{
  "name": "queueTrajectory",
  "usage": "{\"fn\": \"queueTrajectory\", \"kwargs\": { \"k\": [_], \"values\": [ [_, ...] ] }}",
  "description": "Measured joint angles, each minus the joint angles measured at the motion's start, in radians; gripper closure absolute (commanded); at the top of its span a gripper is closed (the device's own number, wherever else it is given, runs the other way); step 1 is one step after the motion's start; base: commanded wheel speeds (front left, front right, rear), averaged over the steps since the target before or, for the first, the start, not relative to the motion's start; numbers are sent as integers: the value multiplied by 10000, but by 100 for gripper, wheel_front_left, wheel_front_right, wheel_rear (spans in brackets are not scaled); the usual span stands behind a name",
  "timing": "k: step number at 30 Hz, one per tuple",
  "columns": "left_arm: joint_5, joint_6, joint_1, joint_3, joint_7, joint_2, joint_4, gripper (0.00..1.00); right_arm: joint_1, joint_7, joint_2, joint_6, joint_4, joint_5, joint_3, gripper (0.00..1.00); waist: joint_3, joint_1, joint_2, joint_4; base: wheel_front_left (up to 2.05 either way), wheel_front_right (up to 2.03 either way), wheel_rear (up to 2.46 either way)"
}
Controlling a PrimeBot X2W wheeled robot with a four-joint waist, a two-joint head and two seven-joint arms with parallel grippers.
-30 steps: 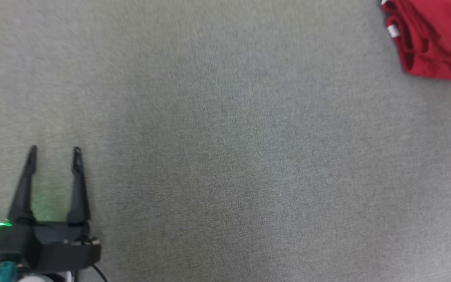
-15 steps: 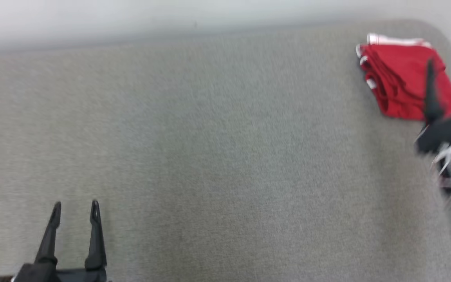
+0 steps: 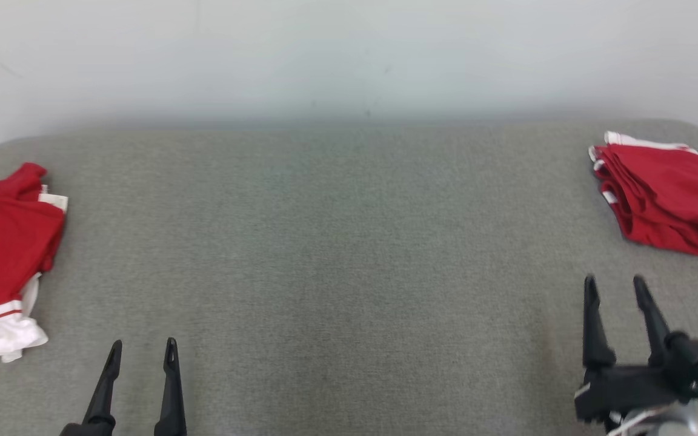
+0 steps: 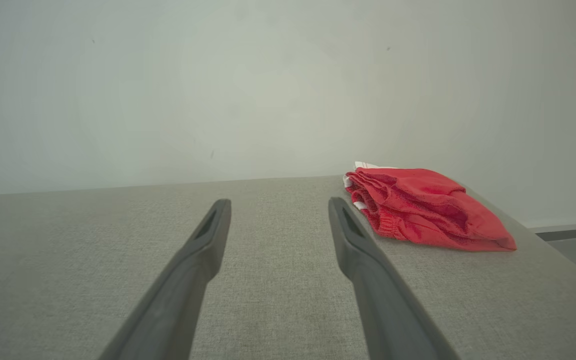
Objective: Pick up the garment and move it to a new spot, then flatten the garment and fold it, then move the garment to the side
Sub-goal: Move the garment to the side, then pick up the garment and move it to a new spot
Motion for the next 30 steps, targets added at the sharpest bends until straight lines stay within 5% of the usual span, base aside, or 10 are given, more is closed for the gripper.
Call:
{"fn": "queueTrajectory", "kwargs": {
  "k": [9, 30],
  "values": [
    [35, 111, 188, -148, 2, -4, 205, 0, 1833, -2, 577, 0, -554, -466, 780, 0, -619, 1, 1, 494, 0, 0, 0],
    [90, 351, 405, -497, 2, -12, 738, 0, 2503, -2, 583, 0, -715, 59, 890, 0, -1029, 2, 2, 346, 0, 0, 0]
  ]
}}
